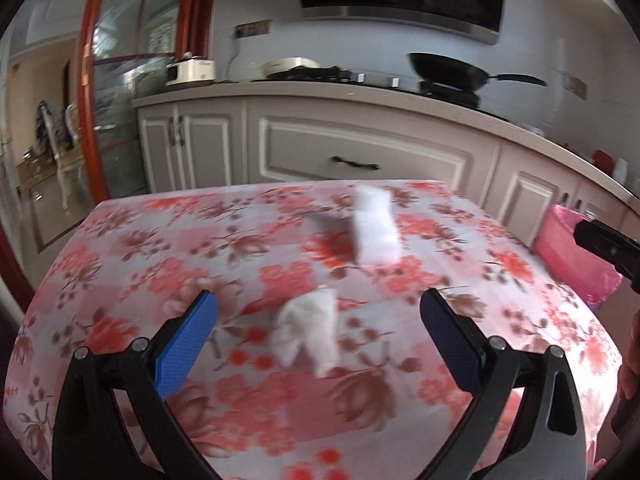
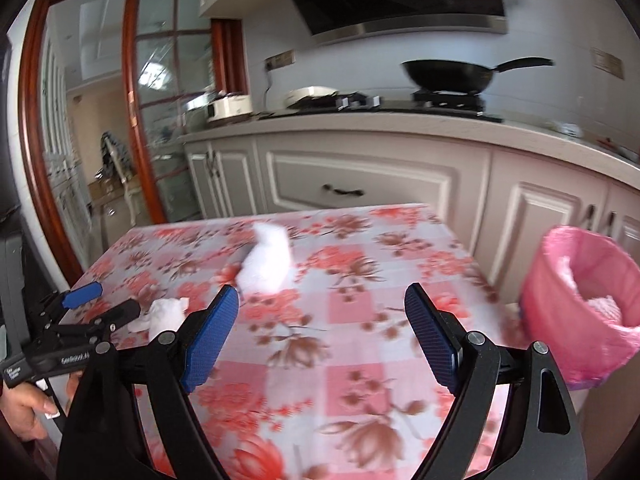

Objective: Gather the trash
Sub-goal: 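Move both open tools back over the table items, then grasp the white foam strip with the right tool while the left grasps the white tissue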

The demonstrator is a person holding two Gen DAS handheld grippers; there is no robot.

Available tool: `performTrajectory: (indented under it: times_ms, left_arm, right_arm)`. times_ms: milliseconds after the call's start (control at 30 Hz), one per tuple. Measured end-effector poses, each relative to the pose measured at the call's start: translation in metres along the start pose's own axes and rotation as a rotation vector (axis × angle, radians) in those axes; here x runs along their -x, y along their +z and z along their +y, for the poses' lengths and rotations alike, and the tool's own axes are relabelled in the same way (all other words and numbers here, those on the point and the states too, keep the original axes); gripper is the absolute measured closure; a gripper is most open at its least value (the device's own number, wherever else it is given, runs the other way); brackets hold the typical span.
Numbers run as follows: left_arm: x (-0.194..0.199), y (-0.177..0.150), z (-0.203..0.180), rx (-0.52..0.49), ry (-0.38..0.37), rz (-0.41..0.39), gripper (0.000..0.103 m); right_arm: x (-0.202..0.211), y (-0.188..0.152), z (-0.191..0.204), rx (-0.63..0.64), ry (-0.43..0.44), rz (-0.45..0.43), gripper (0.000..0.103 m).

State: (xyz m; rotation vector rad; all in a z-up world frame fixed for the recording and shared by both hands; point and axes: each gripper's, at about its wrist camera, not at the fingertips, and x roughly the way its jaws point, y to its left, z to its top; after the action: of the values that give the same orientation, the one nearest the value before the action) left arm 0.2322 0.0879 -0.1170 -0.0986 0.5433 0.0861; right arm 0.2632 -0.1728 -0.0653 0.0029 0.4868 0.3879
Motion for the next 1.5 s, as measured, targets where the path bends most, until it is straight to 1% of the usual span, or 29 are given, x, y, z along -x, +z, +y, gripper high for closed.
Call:
performTrajectory:
  times_ms: [67,167,300,533,600,700,800,833,867,900,933,1033,1100,1233,1300,1400,1433,1467,1500]
  left_arm:
    - [-0.007,-0.001,0.014,0.018,0.026,0.020,0.005]
    - [-0.021,0.001,0.021,0.020,0.054,0.063,0.005]
    - [-0.039,0.000,0.021,0.014,0.040,0.101,0.005]
    - [-0.066,-0.001,0.009,-0.020,0.029,0.160,0.006]
    - [-0.076,-0.002,0.006,-0.036,0.028,0.186,0.009]
    - [-0.089,-0.002,0.002,-0.040,0.008,0.235,0.015]
    - [-0.099,-0.002,-0.001,-0.046,0.013,0.268,0.023]
    - [-0.104,-0.003,-0.001,-0.047,0.003,0.287,0.032]
    - [-0.107,-0.004,0.000,-0.045,-0.009,0.303,0.046]
    - [-0.110,-0.005,0.001,-0.045,-0.021,0.323,0.053]
    - [-0.109,-0.005,0.003,-0.054,-0.013,0.314,0.059]
    - [-0.106,-0.004,0.009,-0.068,-0.005,0.289,0.065]
    - [-0.100,-0.001,0.018,-0.057,0.007,0.260,0.065]
    - [-0.090,0.005,0.036,-0.043,0.036,0.202,0.065]
    - [-0.087,0.009,0.044,-0.026,0.038,0.188,0.065]
    - [-0.083,0.013,0.056,-0.002,0.046,0.170,0.065]
    - [-0.081,0.013,0.057,0.002,0.047,0.168,0.065]
    - [-0.080,0.015,0.060,0.009,0.050,0.160,0.065]
    - [-0.078,0.016,0.062,0.012,0.051,0.152,0.065]
  right_arm:
    - [-0.012,-0.001,0.008,0.003,0.014,0.017,0.022]
    - [-0.030,-0.001,0.019,0.011,0.028,0.037,0.022]
    - [-0.050,0.001,0.024,0.009,0.045,0.060,0.022]
    - [-0.093,0.007,0.018,-0.009,0.057,0.114,0.023]
    - [-0.103,0.009,0.017,-0.012,0.062,0.122,0.023]
    - [-0.122,0.014,0.019,-0.003,0.070,0.136,0.023]
    - [-0.140,0.018,0.023,0.002,0.080,0.149,0.023]
    - [-0.148,0.019,0.025,0.003,0.083,0.157,0.023]
    - [-0.154,0.020,0.027,0.003,0.084,0.165,0.023]
    - [-0.159,0.021,0.029,0.002,0.085,0.171,0.023]
    - [-0.166,0.022,0.032,0.001,0.092,0.183,0.023]
    - [-0.183,0.024,0.045,0.012,0.104,0.207,0.023]
    - [-0.193,0.025,0.052,0.026,0.109,0.217,0.023]
    - [-0.218,0.027,0.069,0.051,0.089,0.262,0.023]
    - [-0.230,0.027,0.074,0.055,0.069,0.290,0.023]
    - [-0.245,0.030,0.074,0.023,0.047,0.325,0.023]
    - [-0.251,0.030,0.074,0.019,0.033,0.344,0.024]
    - [-0.255,0.029,0.075,0.017,0.024,0.362,0.029]
    - [-0.258,0.028,0.075,0.015,0.019,0.375,0.032]
